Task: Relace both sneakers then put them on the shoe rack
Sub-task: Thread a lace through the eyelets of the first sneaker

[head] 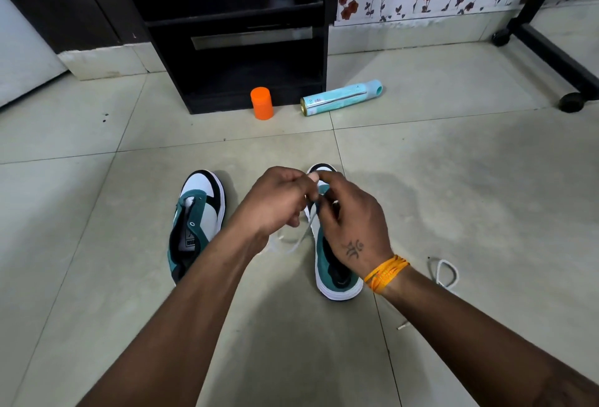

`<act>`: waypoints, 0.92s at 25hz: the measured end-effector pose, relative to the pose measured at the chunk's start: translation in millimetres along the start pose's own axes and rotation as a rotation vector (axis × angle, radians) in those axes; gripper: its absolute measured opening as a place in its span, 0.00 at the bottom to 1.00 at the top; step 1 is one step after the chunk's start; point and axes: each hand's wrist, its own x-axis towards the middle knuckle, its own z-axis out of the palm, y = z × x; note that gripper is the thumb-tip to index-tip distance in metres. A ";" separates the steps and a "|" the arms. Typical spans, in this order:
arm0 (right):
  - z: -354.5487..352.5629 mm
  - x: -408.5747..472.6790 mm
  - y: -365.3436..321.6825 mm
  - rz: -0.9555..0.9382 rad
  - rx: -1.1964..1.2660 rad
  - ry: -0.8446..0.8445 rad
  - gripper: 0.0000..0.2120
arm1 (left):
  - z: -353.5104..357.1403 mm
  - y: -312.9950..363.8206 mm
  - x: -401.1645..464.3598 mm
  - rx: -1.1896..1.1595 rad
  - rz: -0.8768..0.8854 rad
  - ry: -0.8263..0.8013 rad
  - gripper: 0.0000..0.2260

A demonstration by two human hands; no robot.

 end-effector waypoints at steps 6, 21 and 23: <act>7.5 14.2 -6.8 -0.008 -0.139 -0.135 0.15 | -17.6 35.6 -23.7 -0.083 0.005 -0.023 0.19; 0.0 11.8 -8.3 0.080 -0.036 -0.117 0.12 | -18.4 26.4 -19.5 -0.078 -0.060 -0.010 0.17; -7.1 14.4 -18.5 0.033 0.059 -0.042 0.17 | -15.9 22.4 -18.5 -0.088 -0.057 -0.010 0.16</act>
